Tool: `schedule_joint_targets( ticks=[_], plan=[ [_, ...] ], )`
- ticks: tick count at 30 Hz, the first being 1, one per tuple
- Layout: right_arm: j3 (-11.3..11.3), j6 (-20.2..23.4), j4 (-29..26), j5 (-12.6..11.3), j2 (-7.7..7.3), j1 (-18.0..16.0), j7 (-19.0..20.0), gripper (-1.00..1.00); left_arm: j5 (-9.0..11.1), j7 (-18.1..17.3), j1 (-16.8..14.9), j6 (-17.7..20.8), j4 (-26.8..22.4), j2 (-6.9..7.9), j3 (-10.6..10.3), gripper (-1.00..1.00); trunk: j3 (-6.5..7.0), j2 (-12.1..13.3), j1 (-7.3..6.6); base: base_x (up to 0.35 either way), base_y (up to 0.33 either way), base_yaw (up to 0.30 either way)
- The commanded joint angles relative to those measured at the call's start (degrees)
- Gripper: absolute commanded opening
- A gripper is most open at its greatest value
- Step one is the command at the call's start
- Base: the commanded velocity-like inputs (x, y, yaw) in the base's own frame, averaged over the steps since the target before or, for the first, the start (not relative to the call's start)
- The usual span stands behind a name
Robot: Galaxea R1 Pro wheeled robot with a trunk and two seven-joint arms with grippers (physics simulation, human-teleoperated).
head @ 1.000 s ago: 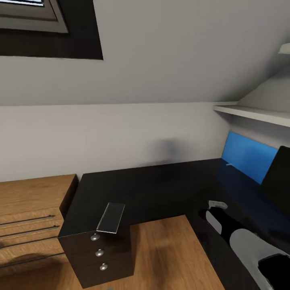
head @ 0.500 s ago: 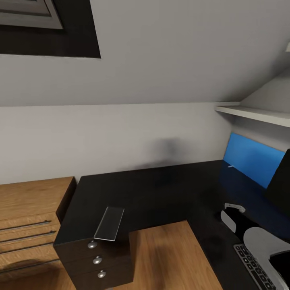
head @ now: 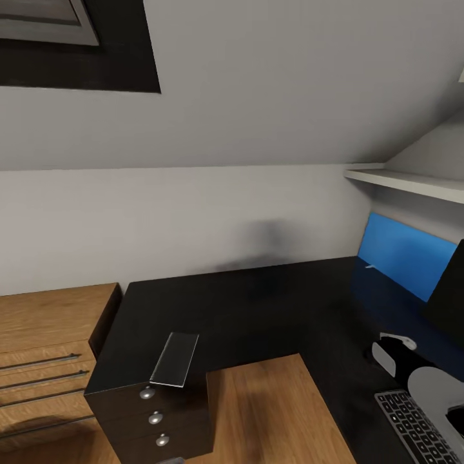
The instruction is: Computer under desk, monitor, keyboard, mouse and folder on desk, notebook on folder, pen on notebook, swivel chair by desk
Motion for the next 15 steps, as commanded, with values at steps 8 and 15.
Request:
schedule_joint_targets(
  ticks=[8, 15],
  plan=[
    [0.58, -0.98, -0.18, -0.61, -1.51, -0.02, 0.25, -1.00, 0.52, 0.64, -0.10, -0.76, -2.93, 0.01, -0.23, 1.00, -0.08, -0.06, 0.01, 0.000, 0.000, 0.000],
    [0.54, -1.00, -0.26, -0.62, -1.84, -0.02, 0.29, -1.00, 0.58, 0.61, -0.10, -3.74, -2.95, 0.01, -0.23, 1.00, -0.08, -0.06, 0.01, 0.000, 0.000, 0.000]
  ],
)
